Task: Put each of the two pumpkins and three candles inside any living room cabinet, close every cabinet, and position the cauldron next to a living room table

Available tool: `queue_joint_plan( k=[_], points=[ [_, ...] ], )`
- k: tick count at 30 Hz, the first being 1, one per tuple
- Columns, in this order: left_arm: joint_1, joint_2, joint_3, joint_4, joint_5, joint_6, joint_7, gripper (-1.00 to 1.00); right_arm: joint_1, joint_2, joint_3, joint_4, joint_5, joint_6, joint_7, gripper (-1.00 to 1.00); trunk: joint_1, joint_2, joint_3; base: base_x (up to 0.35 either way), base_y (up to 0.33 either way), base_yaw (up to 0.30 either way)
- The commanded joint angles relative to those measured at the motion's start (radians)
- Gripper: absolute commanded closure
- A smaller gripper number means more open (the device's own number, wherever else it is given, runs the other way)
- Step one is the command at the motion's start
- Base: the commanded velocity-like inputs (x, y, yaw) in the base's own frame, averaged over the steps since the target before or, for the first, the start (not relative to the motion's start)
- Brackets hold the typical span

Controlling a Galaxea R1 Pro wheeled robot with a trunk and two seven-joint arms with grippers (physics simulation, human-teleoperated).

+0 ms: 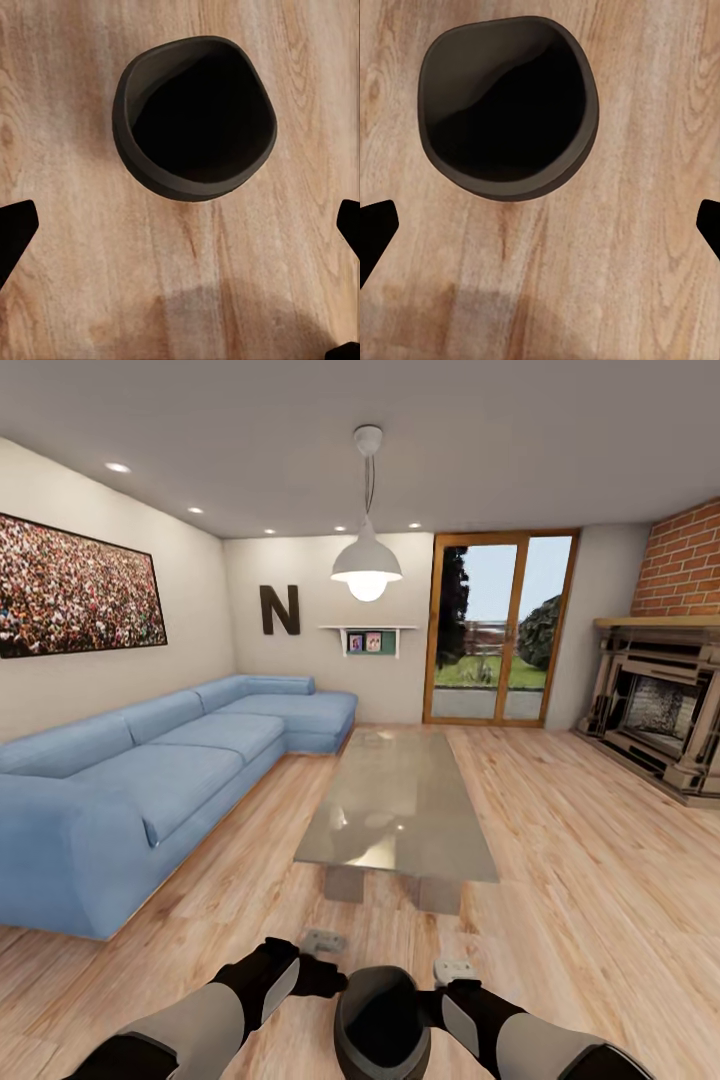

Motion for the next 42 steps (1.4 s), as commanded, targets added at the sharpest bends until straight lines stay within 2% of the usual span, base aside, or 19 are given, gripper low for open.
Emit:
queue_joint_plan(
  k=[1, 13, 14, 17, 19, 24, 42],
  points=[
    [-0.001, 0.000, -0.005, -0.001, 0.010, 0.003, -0.008, -1.00, 0.000, 0.000, 0.008, -0.002, -0.009, 0.005, -0.006, -1.00, 0.004, -0.008, -0.004, 0.000, 0.000, 0.000],
    [-0.001, 0.000, -0.004, -0.001, 0.010, -0.011, -0.028, -1.00, 0.000, 0.000, 0.011, -0.001, -0.008, 0.003, -0.006, -1.00, 0.050, -0.092, -0.042, 0.000, 0.000, 0.000],
    [-0.001, 0.000, -0.003, 0.001, 0.010, -0.057, -0.029, -1.00, 0.000, 0.000, 0.012, -0.001, -0.008, 0.002, -0.006, -1.00, 0.054, -0.099, -0.045, 0.000, 0.000, 0.000],
    [-0.001, 0.000, -0.003, 0.009, 0.011, -0.114, -0.029, -1.00, 0.000, 0.000, 0.011, -0.001, -0.008, 0.001, -0.006, -1.00, 0.065, -0.120, -0.054, 0.000, 0.000, 0.000],
    [-0.001, 0.000, -0.003, 0.017, 0.011, -0.138, -0.029, -1.00, 0.000, 0.000, 0.009, -0.001, -0.008, 0.001, -0.006, -1.00, 0.065, -0.120, -0.054, 0.000, 0.000, 0.000],
    [-0.001, 0.000, -0.004, 0.025, 0.012, -0.150, -0.023, -1.00, 0.000, 0.000, 0.008, -0.001, -0.008, 0.001, -0.006, -1.00, 0.065, -0.120, -0.054, 0.037, 0.000, 0.000],
    [-0.001, 0.000, -0.004, 0.030, 0.010, -0.159, -0.028, -1.00, 0.000, 0.000, 0.008, -0.001, -0.008, 0.001, -0.006, -1.00, 0.069, -0.127, -0.058, 0.279, 0.000, 0.000]
  ],
)
